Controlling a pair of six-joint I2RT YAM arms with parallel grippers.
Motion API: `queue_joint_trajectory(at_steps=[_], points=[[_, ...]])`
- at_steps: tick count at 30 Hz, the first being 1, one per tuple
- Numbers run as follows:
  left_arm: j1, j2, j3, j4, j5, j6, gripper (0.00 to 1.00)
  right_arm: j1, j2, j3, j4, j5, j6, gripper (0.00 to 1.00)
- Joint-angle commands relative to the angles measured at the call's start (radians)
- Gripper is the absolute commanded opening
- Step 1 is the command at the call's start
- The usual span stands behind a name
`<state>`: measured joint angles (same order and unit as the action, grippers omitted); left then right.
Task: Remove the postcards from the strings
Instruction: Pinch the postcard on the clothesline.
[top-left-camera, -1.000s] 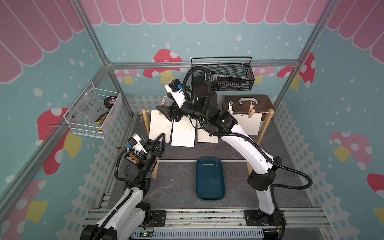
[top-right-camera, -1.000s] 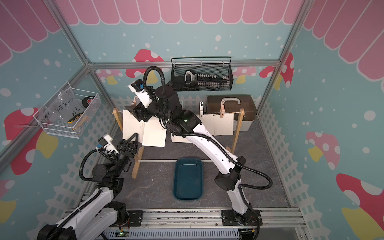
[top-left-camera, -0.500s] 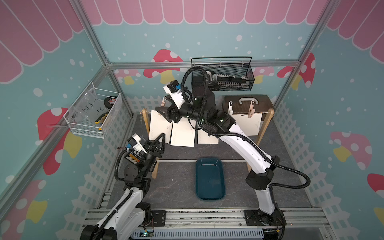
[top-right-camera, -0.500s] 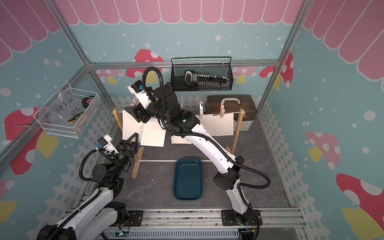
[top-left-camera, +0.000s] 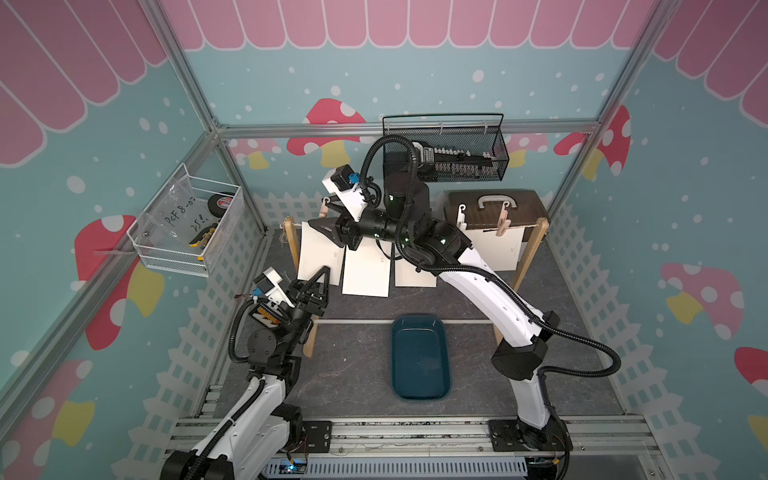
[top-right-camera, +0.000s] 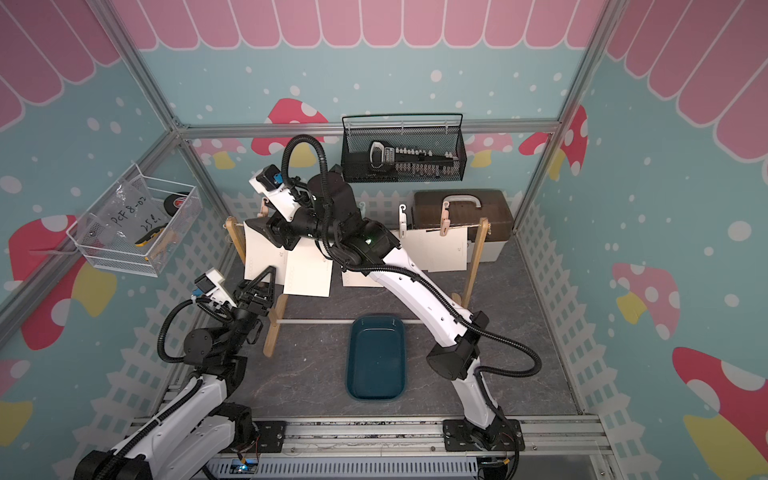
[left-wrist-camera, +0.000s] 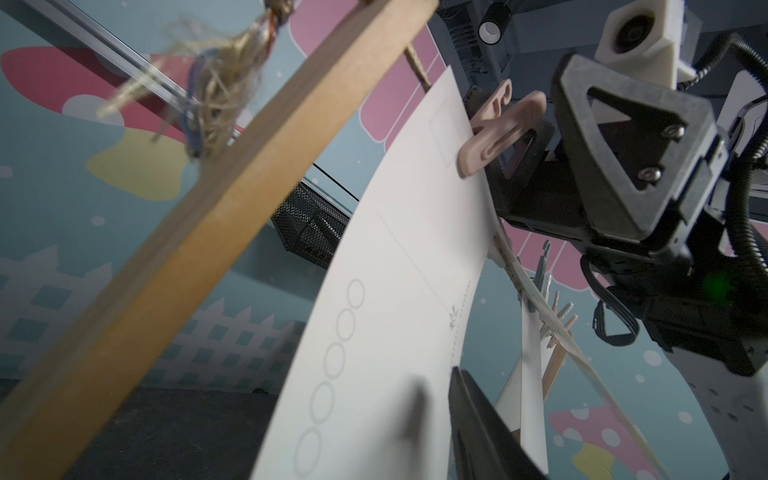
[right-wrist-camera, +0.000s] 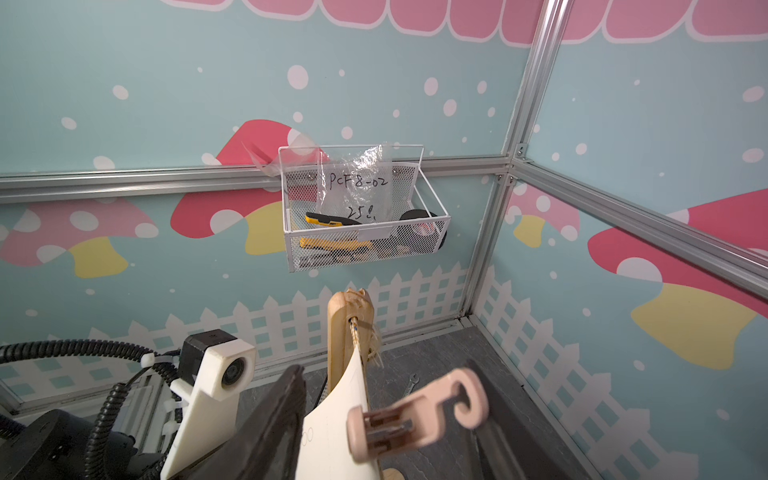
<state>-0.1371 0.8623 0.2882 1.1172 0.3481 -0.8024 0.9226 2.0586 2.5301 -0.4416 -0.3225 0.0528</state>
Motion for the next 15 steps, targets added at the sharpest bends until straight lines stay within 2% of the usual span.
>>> queue_joint_trajectory(at_steps=[1, 7, 15], points=[[-0.002, -0.002, 0.007, 0.038, 0.035, 0.007, 0.46, -0.001, -0.015, -0.001, 0.002, -0.012, -0.025, 0.56], [-0.002, -0.003, 0.003, 0.021, 0.035, 0.009, 0.45, -0.001, -0.015, 0.001, 0.008, -0.001, -0.027, 0.53], [-0.002, -0.043, -0.024, -0.014, 0.035, 0.024, 0.35, -0.001, -0.019, 0.001, 0.012, -0.007, -0.029, 0.51]])
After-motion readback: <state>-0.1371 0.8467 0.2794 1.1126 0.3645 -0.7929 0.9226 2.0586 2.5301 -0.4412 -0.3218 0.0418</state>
